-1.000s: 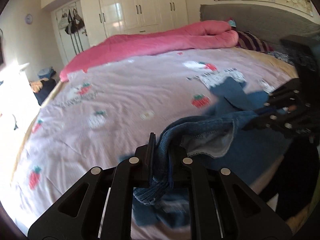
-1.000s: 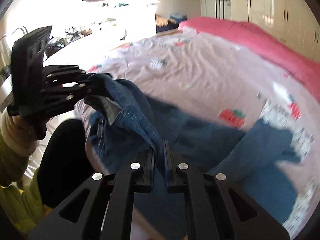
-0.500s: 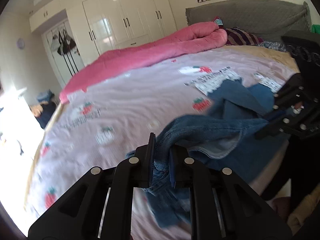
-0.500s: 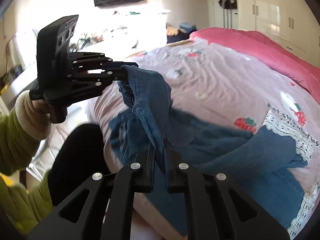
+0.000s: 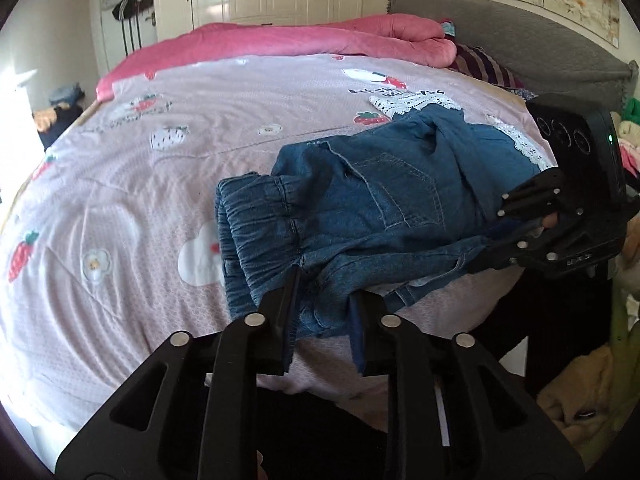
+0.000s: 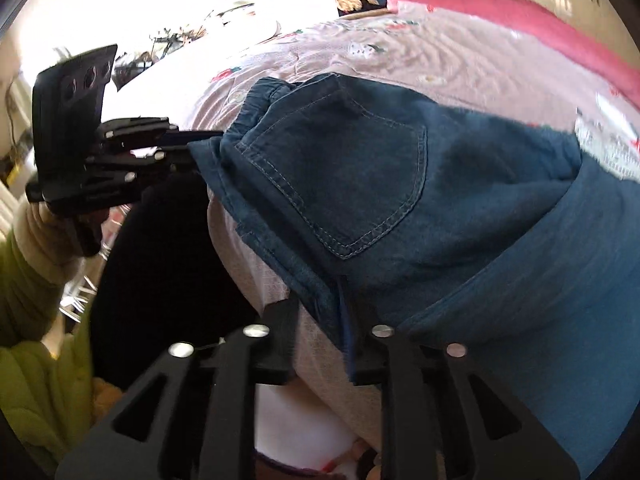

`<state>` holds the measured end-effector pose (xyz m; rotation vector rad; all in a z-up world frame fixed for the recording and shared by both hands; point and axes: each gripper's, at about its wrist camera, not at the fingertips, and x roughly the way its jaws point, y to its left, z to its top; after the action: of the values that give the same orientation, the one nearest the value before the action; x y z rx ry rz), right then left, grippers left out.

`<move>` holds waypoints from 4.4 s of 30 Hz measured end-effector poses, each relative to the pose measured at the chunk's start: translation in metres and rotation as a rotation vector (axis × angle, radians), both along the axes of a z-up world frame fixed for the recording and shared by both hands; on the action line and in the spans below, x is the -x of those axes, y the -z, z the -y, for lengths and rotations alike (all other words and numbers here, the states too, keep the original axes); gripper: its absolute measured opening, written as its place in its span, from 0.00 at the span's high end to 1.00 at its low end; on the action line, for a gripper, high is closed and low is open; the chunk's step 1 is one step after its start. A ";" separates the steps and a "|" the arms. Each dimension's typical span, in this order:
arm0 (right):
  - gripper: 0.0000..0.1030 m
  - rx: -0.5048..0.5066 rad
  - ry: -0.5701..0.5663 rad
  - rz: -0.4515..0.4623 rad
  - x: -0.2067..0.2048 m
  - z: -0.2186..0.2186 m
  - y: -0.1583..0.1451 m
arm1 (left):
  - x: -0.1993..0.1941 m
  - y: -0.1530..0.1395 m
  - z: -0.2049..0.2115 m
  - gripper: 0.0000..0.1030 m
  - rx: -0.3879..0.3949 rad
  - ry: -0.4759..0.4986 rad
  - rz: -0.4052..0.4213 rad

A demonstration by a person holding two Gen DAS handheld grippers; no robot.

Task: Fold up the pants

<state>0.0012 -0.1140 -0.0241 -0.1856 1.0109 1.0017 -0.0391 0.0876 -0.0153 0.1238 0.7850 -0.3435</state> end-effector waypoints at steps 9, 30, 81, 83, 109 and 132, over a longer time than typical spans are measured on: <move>0.43 -0.080 0.031 0.127 0.001 0.004 -0.045 | 0.015 -0.011 -0.005 0.64 -0.025 -0.033 0.008; 0.39 -0.036 0.256 0.166 -0.009 0.080 -0.054 | -0.042 -0.040 0.094 0.59 0.066 0.071 -0.009; 0.92 0.125 0.598 0.247 -0.148 0.165 -0.115 | -0.076 -0.024 0.183 1.00 0.062 0.119 -0.040; 0.92 0.104 0.621 0.254 -0.128 0.184 -0.118 | -0.070 -0.031 0.189 1.00 0.036 0.117 -0.016; 0.92 0.038 0.681 0.056 -0.004 0.253 -0.035 | -0.036 -0.048 0.209 1.00 -0.130 0.113 0.082; 0.92 0.007 0.725 0.043 0.029 0.284 -0.026 | -0.022 0.015 0.220 1.00 -0.201 0.269 0.012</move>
<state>-0.0282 -0.3975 0.0016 0.1509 0.9362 0.3310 -0.0170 -0.1323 -0.0305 0.4226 0.7909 -0.5173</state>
